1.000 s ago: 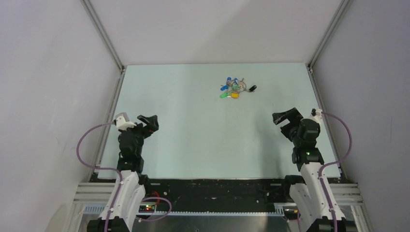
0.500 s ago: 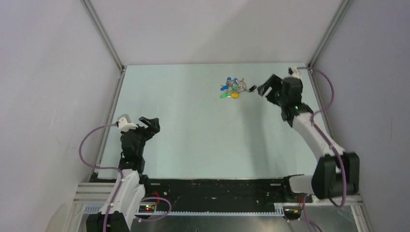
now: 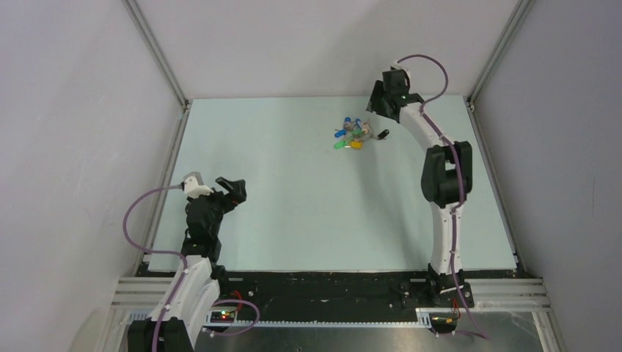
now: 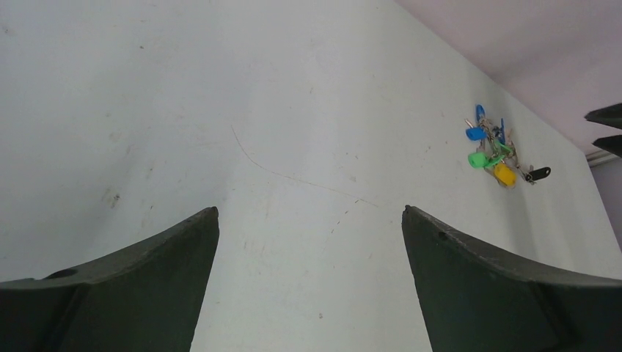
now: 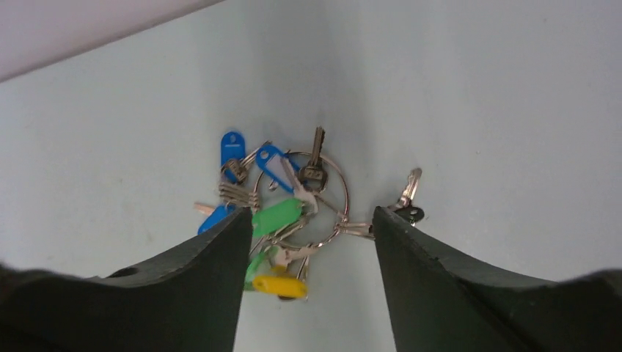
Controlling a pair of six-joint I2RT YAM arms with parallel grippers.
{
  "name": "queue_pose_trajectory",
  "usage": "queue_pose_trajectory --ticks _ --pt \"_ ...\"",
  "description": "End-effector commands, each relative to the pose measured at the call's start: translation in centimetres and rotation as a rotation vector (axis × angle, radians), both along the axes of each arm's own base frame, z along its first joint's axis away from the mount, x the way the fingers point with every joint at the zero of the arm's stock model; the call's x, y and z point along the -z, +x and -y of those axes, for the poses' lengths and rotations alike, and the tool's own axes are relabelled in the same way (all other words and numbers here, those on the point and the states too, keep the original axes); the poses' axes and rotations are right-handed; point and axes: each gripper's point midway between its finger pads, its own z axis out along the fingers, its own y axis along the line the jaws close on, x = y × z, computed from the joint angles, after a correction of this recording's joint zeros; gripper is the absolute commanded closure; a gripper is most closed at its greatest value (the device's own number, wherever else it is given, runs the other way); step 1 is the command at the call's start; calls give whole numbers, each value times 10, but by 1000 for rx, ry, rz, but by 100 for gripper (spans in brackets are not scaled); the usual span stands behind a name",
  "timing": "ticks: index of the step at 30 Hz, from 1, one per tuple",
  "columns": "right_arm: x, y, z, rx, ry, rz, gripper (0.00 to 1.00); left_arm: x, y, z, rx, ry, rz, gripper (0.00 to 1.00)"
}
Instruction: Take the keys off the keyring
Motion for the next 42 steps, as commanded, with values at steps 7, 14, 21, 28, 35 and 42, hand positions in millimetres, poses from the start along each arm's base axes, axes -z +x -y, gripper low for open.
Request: queue_pose_trajectory --ticks 7,14,21,28,35,42 --pt "28 33 22 70 -154 -100 23 -32 11 11 44 25 87 2" --pt "67 18 30 73 -80 -206 24 -32 12 15 58 22 83 2" --pt "95 7 19 57 -25 -282 29 -33 11 16 62 23 90 2" --pt "118 1 11 49 14 -334 42 -35 11 15 62 25 99 2" --pt "117 -34 -1 17 -14 -364 100 -35 11 17 67 21 98 2" --pt "58 -93 -35 -84 16 -253 100 -34 15 31 117 26 77 2"
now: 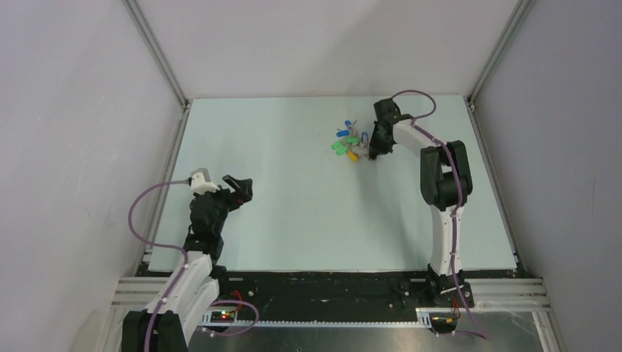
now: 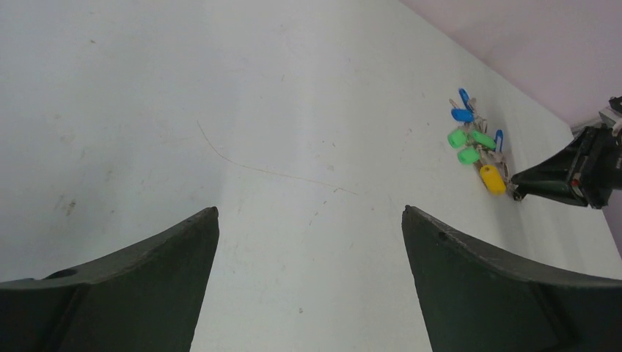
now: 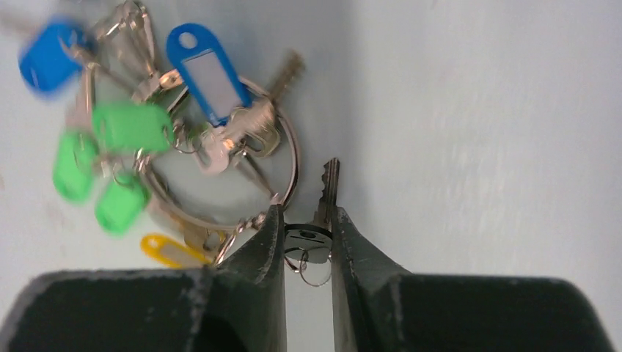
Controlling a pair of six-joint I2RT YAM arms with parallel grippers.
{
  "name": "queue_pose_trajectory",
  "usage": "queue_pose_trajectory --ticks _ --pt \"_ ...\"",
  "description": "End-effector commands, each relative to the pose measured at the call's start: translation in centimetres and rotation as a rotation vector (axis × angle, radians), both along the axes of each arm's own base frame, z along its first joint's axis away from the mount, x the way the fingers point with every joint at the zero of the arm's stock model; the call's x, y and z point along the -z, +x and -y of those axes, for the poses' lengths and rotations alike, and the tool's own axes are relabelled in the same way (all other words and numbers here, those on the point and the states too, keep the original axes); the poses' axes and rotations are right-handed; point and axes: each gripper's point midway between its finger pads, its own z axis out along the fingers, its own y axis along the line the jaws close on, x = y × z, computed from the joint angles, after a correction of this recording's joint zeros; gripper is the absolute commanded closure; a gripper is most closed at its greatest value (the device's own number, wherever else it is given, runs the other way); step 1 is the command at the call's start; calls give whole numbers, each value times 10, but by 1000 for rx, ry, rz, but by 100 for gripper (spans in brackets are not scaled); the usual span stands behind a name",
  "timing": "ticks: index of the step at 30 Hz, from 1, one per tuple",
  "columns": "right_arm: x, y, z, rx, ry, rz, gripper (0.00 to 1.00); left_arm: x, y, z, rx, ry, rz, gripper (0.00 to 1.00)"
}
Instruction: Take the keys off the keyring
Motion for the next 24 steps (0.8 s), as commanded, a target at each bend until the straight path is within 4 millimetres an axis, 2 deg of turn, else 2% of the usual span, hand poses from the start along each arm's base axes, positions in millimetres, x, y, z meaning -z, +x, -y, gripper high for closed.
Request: queue_pose_trajectory --ticks 1,2,3,4,5,6,7,12,13,14,15,16,17,18,19,24 --pt "-48 -42 -32 -86 49 79 100 -32 11 18 70 22 74 2" --pt "-64 -50 -42 -113 67 111 100 -31 11 21 80 27 68 2" --pt "-55 -66 -44 -123 65 82 100 -33 11 29 107 38 75 2" --pt "-69 -76 -55 -150 80 108 100 -34 12 32 117 55 76 2" --pt "-59 -91 -58 -162 77 78 100 -35 11 42 149 63 79 2" --pt "-70 -103 -71 -198 90 94 100 -35 12 46 164 79 79 2" --pt "-63 -121 -82 -235 86 71 100 -36 11 55 194 87 82 2" --pt "-85 -167 -108 -359 102 107 100 -37 12 76 262 138 82 2" --pt "-99 -173 -116 -398 143 135 90 -35 11 81 282 143 78 2" --pt "-101 -181 -119 -446 158 141 81 -37 10 87 312 148 86 2" --pt "-117 -188 -126 -493 210 176 55 -35 8 93 344 150 81 2" --pt "-117 -192 -123 -507 208 181 44 -38 7 100 373 160 92 2" --pt "-129 -193 -119 -502 213 213 30 -35 6 105 400 172 89 2" --pt "-131 -194 -116 -505 208 222 27 -38 4 112 425 177 99 2" --pt "-139 -191 -107 -487 209 242 25 -36 4 117 446 191 96 2" --pt "-141 -176 -59 -338 226 260 39 -34 -2 152 569 242 100 0"
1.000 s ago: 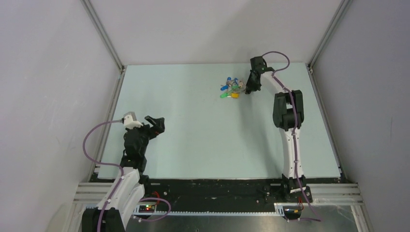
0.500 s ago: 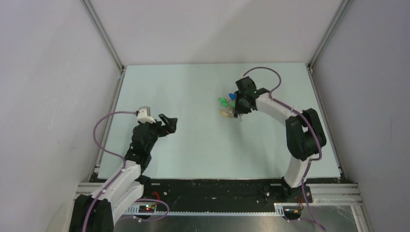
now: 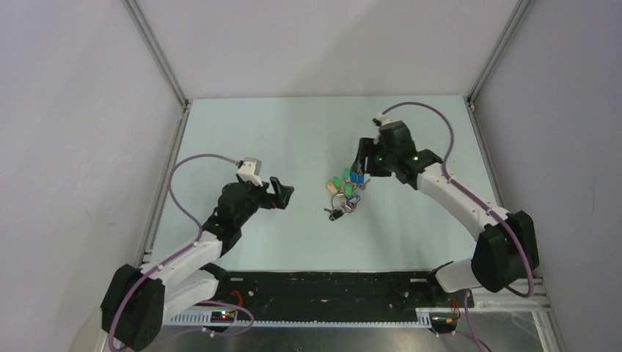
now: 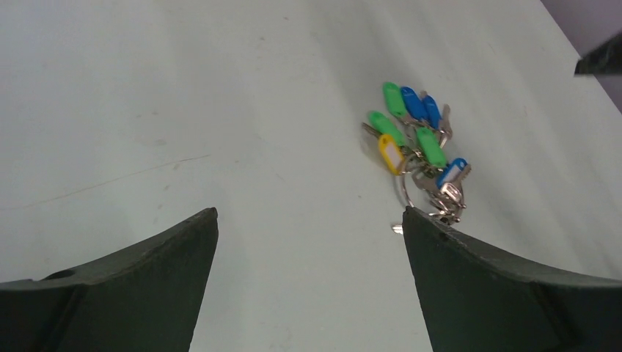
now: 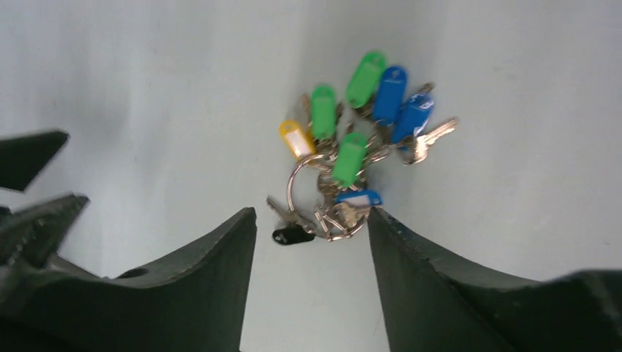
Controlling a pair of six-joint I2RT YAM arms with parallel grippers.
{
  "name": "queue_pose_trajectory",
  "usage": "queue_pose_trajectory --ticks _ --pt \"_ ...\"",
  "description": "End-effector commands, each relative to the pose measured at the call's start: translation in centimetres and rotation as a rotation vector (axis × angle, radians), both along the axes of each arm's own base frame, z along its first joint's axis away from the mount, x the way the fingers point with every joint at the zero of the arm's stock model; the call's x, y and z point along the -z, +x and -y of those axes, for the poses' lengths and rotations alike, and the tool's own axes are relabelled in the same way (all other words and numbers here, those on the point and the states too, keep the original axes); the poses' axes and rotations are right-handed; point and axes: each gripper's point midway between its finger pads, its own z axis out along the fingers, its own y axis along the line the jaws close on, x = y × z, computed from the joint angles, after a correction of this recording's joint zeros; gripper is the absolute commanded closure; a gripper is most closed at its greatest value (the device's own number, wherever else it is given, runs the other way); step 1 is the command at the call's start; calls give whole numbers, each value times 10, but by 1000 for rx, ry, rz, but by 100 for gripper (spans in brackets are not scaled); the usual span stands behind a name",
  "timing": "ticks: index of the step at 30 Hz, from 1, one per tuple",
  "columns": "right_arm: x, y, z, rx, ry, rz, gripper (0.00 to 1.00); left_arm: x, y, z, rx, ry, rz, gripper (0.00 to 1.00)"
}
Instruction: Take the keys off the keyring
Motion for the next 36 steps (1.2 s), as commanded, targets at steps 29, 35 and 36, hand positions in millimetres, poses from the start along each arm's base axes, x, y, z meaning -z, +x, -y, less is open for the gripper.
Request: queue_pose_trajectory --ticks 29,35,36 --pt "38 -20 41 132 -3 55 49 68 22 165 383 216 -301 32" --pt "35 -24 49 158 -35 69 49 105 22 160 317 419 -414 41" --pt "36 -26 51 161 -42 67 49 108 21 156 299 440 -442 43"
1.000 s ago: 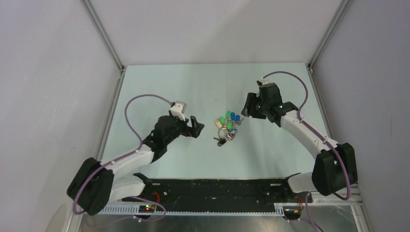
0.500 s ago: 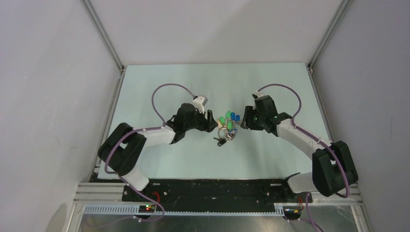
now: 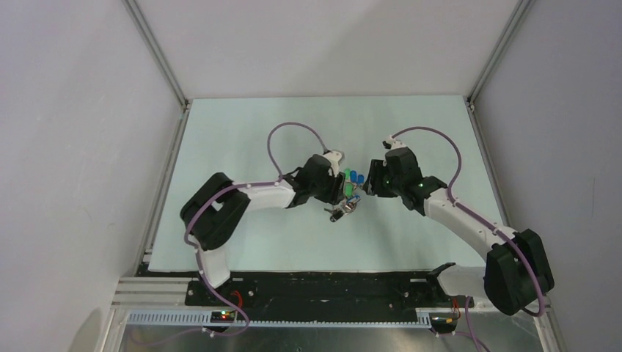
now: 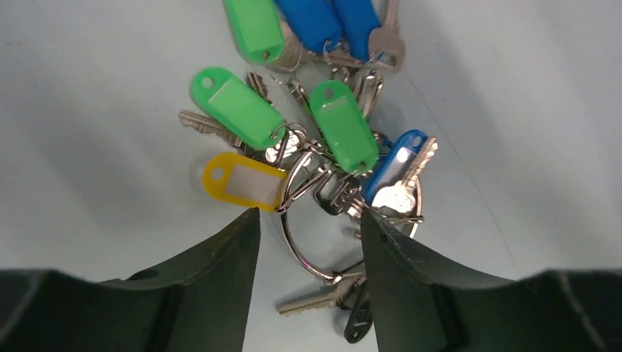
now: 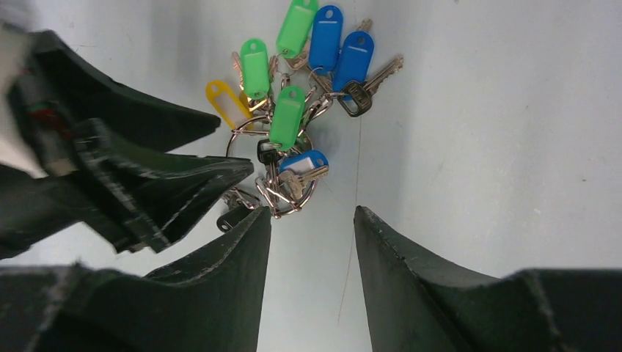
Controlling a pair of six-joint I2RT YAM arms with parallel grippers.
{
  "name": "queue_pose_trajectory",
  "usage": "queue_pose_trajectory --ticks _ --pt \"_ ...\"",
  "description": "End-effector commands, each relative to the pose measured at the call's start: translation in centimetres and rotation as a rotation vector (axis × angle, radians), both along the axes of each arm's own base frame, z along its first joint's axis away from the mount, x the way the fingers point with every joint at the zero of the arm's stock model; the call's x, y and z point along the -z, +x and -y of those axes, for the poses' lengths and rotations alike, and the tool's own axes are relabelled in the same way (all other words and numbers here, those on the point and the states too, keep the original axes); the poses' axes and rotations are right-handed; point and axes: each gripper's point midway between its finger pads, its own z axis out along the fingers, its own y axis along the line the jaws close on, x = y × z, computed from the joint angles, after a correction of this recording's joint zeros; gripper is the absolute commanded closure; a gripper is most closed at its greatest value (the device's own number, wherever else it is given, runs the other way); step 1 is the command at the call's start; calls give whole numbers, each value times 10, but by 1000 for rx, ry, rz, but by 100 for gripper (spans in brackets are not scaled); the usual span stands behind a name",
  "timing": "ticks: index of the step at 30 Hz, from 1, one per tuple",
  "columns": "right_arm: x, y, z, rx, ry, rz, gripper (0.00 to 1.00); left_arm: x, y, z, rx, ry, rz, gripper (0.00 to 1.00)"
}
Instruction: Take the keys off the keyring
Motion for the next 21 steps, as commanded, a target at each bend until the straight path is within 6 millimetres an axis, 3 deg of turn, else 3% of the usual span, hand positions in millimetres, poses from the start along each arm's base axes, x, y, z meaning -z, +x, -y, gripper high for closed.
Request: queue_pose_trajectory --ticks 1,5,9,12,19,20,21 --pt "-11 0 9 44 -11 47 49 30 2 -28 -80 221 -49 44" --pt "-10 -5 11 50 -11 48 48 39 2 -36 -123 264 -72 54" --pt "-5 -10 10 48 -11 35 48 45 -1 -34 -95 292 -105 86" --pt "-3 -11 7 42 -12 28 48 39 -2 -31 -62 279 -100 96" --pt "-5 -10 1 17 6 38 47 3 -2 -37 -42 227 20 100" --pt "-7 -9 -2 0 14 47 47 -17 0 -37 -40 196 72 100" --pt "-9 -9 -3 -8 17 53 47 -19 0 -43 -51 192 98 100"
